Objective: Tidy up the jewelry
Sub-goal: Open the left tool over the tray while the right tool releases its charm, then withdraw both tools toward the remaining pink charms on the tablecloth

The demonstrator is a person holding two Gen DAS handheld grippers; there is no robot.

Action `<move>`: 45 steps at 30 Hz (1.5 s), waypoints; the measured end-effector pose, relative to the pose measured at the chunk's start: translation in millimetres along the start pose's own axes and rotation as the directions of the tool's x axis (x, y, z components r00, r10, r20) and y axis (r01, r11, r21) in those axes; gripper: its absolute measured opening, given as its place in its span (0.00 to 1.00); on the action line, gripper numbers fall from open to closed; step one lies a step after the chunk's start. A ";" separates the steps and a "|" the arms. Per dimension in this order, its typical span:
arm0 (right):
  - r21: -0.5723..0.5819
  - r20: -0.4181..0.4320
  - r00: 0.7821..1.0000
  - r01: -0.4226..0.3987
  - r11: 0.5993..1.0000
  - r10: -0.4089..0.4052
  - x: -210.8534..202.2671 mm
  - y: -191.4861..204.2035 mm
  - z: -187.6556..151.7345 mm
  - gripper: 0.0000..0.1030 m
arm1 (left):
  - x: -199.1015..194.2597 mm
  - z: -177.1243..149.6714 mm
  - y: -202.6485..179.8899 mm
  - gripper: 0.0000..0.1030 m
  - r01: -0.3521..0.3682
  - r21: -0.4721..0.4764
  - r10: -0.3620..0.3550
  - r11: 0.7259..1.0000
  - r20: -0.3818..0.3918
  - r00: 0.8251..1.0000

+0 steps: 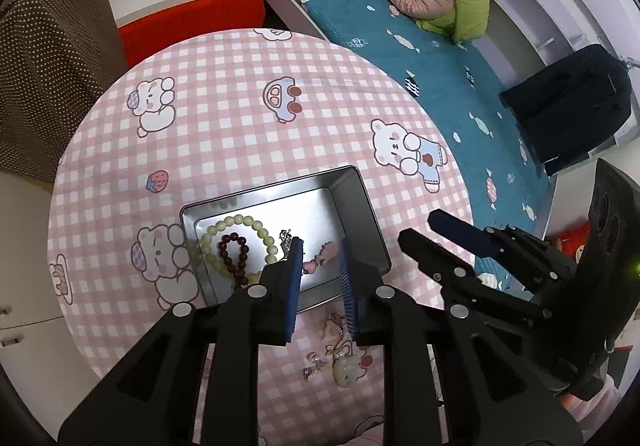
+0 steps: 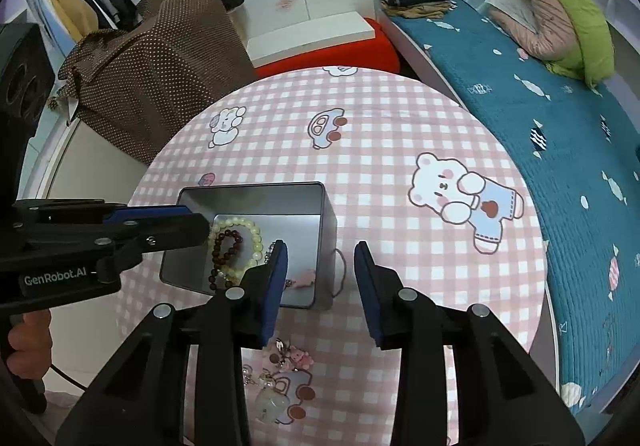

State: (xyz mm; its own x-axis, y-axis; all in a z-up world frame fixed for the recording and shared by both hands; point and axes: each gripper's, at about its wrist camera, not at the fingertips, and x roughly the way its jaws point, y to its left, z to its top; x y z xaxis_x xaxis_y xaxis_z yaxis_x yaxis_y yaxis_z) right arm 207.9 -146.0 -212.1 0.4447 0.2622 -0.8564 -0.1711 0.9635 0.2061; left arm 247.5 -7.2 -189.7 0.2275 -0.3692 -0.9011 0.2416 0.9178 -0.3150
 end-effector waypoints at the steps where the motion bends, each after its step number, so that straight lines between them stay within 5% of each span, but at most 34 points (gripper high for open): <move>1: 0.001 0.003 1.000 0.000 1.000 0.000 -1.5 0.0 -0.8 0.32 | -0.6 -0.9 -0.2 0.19 -0.002 0.000 0.002 1.000 0.000 1.000; 13: -0.019 0.017 1.000 0.006 1.000 -0.006 -15.5 4.8 -14.0 0.37 | -12.0 -22.2 -4.4 0.19 -0.016 -0.003 0.016 1.000 0.013 1.000; 19: -0.017 0.013 1.000 0.017 1.000 -0.017 -20.7 5.2 -22.8 0.48 | -17.4 -35.0 -7.7 0.27 -0.026 0.000 0.026 1.000 0.017 1.000; 27: 0.001 -0.008 0.998 0.057 0.998 -0.057 -23.1 1.9 -40.5 0.75 | -21.7 -58.1 -10.9 0.56 -0.039 0.020 0.039 0.999 -0.003 0.999; 32: 0.007 -0.043 0.996 0.082 0.997 -0.082 -19.3 -2.2 -52.2 0.83 | -13.5 -75.0 -10.4 0.74 -0.053 0.034 0.054 0.998 -0.055 0.997; 45: 0.018 -0.149 0.981 0.128 0.992 -0.124 -1.8 -11.9 -84.2 0.86 | 30.2 -99.5 -1.0 0.86 -0.100 0.044 0.106 0.994 -0.185 0.977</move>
State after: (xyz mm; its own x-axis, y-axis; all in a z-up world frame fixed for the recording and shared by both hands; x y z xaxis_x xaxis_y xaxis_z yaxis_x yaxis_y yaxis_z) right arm 135.1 -162.6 -252.9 0.3264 0.1298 -0.9363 -0.0969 0.9899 0.1035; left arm 160.2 -4.7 -246.3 0.0731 -0.2360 -0.9690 0.2591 0.9427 -0.2101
